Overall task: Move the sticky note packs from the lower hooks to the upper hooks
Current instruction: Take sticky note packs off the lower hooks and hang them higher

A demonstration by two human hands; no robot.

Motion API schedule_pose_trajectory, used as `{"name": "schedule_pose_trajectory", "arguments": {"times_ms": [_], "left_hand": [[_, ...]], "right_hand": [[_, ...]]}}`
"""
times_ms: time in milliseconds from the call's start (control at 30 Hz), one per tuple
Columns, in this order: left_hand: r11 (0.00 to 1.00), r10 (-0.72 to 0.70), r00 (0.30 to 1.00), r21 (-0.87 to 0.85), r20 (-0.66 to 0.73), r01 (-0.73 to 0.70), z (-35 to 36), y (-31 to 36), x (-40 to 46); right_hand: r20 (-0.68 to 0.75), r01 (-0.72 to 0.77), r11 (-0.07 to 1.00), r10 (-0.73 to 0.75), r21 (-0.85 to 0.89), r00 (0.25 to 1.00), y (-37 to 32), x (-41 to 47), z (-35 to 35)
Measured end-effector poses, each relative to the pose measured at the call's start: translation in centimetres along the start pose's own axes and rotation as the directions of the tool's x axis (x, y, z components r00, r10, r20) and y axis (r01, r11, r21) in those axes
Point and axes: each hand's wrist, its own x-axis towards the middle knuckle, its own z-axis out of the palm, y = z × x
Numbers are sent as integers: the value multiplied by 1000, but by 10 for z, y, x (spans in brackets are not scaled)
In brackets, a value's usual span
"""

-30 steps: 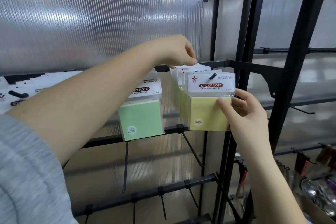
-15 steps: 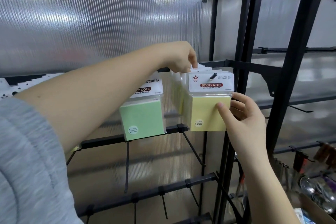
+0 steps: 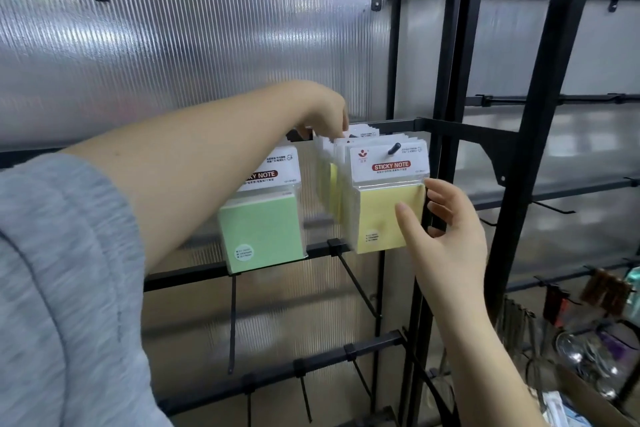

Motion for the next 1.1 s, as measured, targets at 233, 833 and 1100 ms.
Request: {"name": "schedule_pose_trajectory", "arguments": {"times_ms": [233,833,1100], "left_hand": [[990,6,995,-137,-103,-20,7,-6,10],[963,-43,995,262,-91,66,-2,-11,24],[955,-8,998,295,-67,28,11,-16,33]], "right_hand": [[16,-2,1000,2,-9,1000,-3,-1,0],[167,25,985,4,-171,986,-17,13,-11],[188,43,979,-4,-202,982,-19,14,-18]]}}
